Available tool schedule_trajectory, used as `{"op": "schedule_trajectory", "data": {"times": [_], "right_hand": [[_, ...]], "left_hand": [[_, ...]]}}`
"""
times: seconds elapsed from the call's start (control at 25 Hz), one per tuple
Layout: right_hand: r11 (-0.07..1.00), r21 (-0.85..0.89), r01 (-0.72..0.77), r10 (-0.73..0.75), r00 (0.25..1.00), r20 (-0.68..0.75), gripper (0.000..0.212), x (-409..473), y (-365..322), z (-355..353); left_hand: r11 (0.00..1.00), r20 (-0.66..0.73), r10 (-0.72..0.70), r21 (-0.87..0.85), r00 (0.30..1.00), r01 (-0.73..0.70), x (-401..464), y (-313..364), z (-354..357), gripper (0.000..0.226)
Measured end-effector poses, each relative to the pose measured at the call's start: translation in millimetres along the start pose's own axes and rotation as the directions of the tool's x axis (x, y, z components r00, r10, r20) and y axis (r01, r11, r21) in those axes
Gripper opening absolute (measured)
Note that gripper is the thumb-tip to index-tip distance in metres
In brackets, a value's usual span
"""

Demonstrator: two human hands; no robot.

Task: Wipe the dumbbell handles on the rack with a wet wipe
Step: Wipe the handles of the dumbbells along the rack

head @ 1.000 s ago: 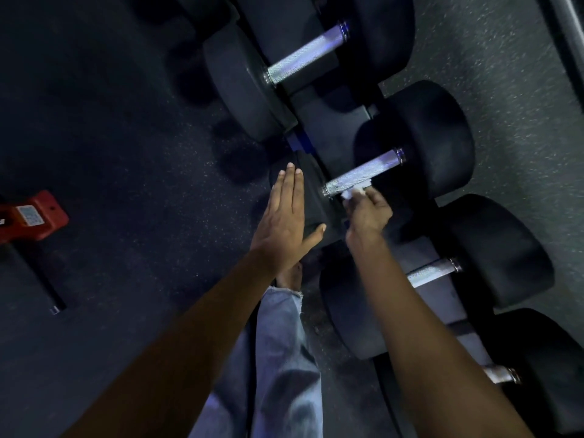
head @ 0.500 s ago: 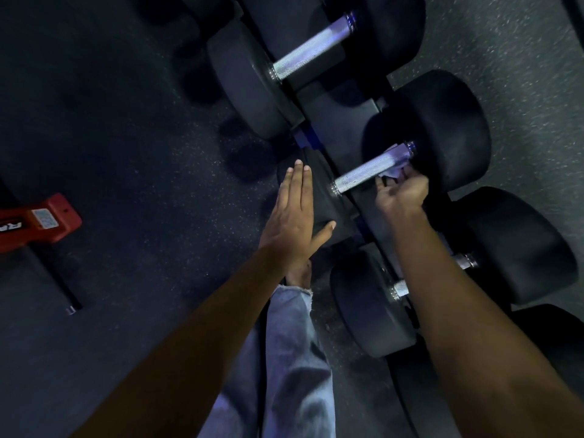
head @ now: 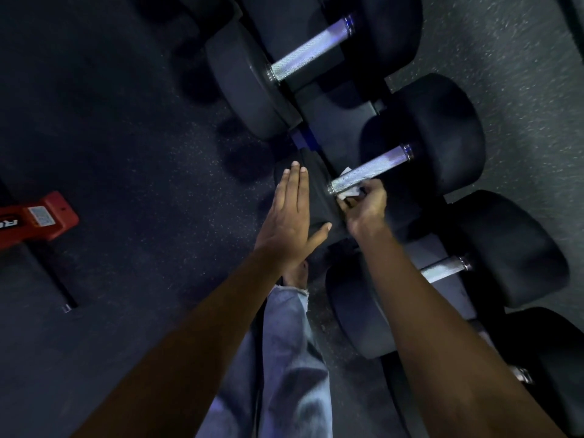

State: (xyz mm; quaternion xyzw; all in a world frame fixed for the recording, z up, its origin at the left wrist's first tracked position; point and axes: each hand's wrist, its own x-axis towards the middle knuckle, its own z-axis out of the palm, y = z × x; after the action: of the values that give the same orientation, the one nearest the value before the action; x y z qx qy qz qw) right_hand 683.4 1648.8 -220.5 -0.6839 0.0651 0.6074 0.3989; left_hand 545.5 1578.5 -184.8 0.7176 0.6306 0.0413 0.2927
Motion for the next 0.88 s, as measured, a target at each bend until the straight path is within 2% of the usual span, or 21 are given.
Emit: {"op": "schedule_trajectory", "data": {"times": [0.16,0.24,0.32,0.4,0.48,0.64,0.8,0.88], "right_hand": [[0.958,-0.260,0.119,-0.161,0.977,-0.143,0.019,-7.6,7.6,-5.5],[0.926,-0.357,0.124,-0.193,0.967,-0.167,0.019,-11.1,6.2,-11.5],[0.889,-0.431,0.153,-0.215,0.972,-0.099,0.014,-14.9,2.2,-19.7],[0.795,-0.564,0.222,-0.266,0.964,0.004,0.014,-21.8,-1.6,-30.9],[0.710,-0.652,0.266,-0.310,0.949,0.049,0.015,-27.9,-5.9,-42.5],[0.611,-0.717,0.334,-0.367,0.923,0.117,0.013,-38.6,-5.6,-64.5],[0.418,-0.781,0.464,-0.410,0.864,0.293,0.005,-61.6,3.0,-92.6],[0.307,-0.802,0.513,-0.426,0.827,0.366,0.009,-74.9,6.6,-114.5]], "left_hand": [[0.999,0.015,-0.039,-0.025,0.999,0.039,-1.8,6.3,-4.4,0.091],[0.998,0.021,-0.055,-0.043,0.998,0.056,-6.7,10.6,-5.1,0.088],[0.998,-0.002,-0.055,-0.039,0.998,0.055,-16.0,13.9,-3.8,0.086],[0.998,-0.024,-0.051,-0.028,0.998,0.050,-28.2,17.5,-0.1,0.085],[0.999,-0.017,-0.036,-0.020,0.999,0.035,-40.4,24.4,7.0,0.085],[1.000,0.004,-0.010,-0.003,1.000,0.010,-57.6,44.1,16.7,0.085],[1.000,0.045,0.001,-0.017,0.999,0.000,-85.4,57.4,32.7,0.085],[0.999,0.082,-0.002,-0.039,0.997,0.005,-101.2,68.1,45.7,0.086]]}}
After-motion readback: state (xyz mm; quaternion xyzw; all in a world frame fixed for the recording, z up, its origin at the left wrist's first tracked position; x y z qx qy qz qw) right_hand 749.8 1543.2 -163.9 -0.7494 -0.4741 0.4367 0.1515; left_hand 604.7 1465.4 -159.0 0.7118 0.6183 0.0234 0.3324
